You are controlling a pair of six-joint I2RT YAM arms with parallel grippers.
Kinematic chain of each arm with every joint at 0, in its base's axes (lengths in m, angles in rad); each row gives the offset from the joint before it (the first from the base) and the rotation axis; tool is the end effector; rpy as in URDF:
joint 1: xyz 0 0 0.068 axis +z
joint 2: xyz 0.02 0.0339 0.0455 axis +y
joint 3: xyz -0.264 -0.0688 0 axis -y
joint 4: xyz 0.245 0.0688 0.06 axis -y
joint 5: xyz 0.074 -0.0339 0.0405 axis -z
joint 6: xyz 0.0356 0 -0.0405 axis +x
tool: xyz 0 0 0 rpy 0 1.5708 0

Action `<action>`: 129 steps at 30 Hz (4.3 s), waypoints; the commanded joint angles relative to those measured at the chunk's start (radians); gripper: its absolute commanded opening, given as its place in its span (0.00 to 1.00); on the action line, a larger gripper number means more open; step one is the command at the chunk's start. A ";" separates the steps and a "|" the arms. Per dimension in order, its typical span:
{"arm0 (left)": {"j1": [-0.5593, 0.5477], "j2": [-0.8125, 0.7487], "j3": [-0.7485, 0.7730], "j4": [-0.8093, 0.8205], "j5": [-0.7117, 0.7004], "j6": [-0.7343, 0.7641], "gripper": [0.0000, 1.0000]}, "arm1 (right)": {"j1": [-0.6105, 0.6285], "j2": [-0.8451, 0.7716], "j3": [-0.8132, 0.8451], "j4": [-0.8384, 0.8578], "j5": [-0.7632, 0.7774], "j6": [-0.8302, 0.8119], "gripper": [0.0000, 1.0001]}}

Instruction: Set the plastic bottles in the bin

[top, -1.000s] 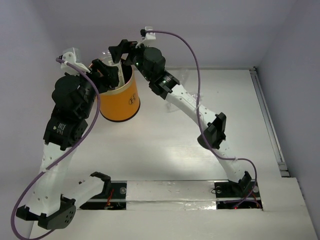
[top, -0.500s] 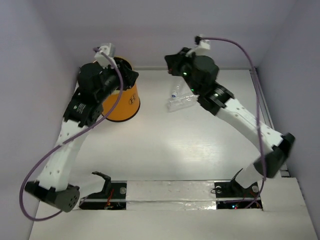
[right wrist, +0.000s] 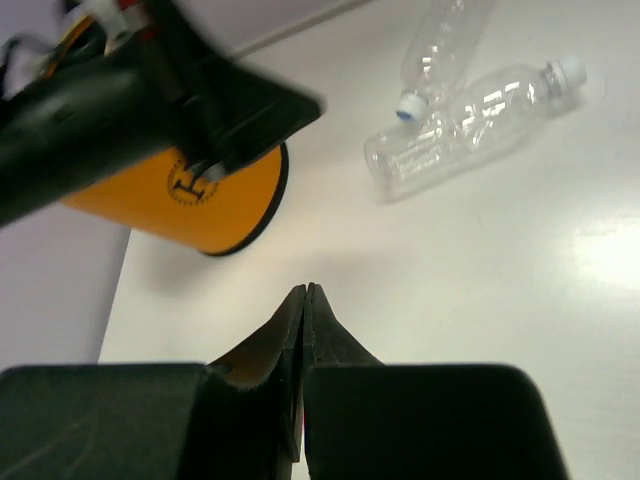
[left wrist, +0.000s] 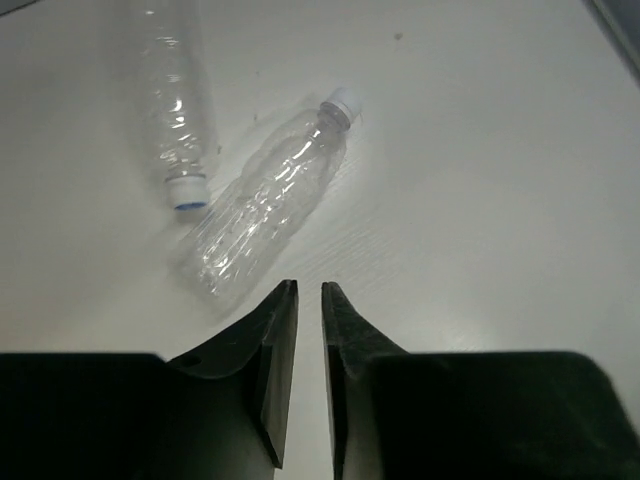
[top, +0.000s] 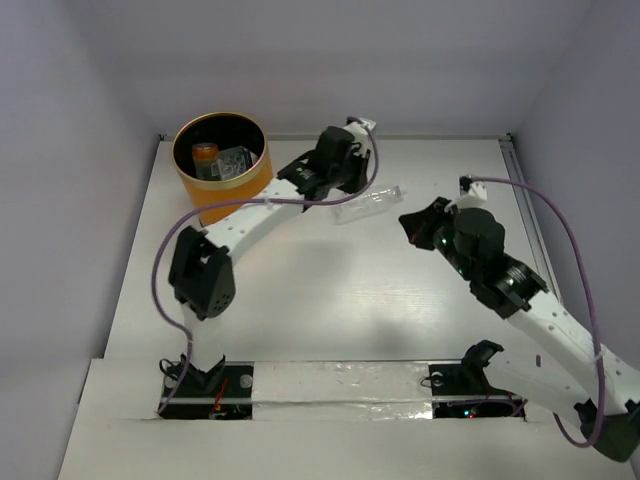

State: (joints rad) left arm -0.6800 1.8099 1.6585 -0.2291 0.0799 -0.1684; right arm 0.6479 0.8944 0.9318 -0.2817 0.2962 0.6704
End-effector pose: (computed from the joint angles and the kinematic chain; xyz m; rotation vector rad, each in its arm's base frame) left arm 0.3368 -0.2760 0.3517 0.5594 1.9248 -0.6313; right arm 0.1675 0.1137 0.3624 0.2355 1.8403 0.6645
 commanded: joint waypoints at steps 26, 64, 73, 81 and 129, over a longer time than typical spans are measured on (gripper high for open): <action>-0.076 0.743 0.676 -0.076 0.018 0.038 0.83 | -0.005 -0.364 -0.140 -0.258 -0.111 -0.043 0.66; -0.162 -0.579 -0.359 0.084 -0.206 -0.192 0.28 | -0.192 0.263 0.465 0.059 -0.147 -0.080 0.27; -0.142 -0.908 -0.341 -0.203 -0.396 -0.224 0.28 | -0.246 0.919 0.907 -0.077 -0.157 -0.088 0.62; -0.133 -0.977 -0.226 -0.409 -0.529 -0.218 0.28 | -0.289 1.395 1.421 -0.403 -0.132 -0.019 0.93; 0.546 -0.367 -0.016 0.304 -0.445 -0.019 0.23 | -0.301 0.632 0.423 0.114 -0.626 -0.063 0.39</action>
State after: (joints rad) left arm -0.1638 1.4433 1.6489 -0.1074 -0.2573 -0.2268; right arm 0.3180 1.5780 1.3888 -0.2508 -0.2871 0.6411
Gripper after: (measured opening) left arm 0.514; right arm 0.519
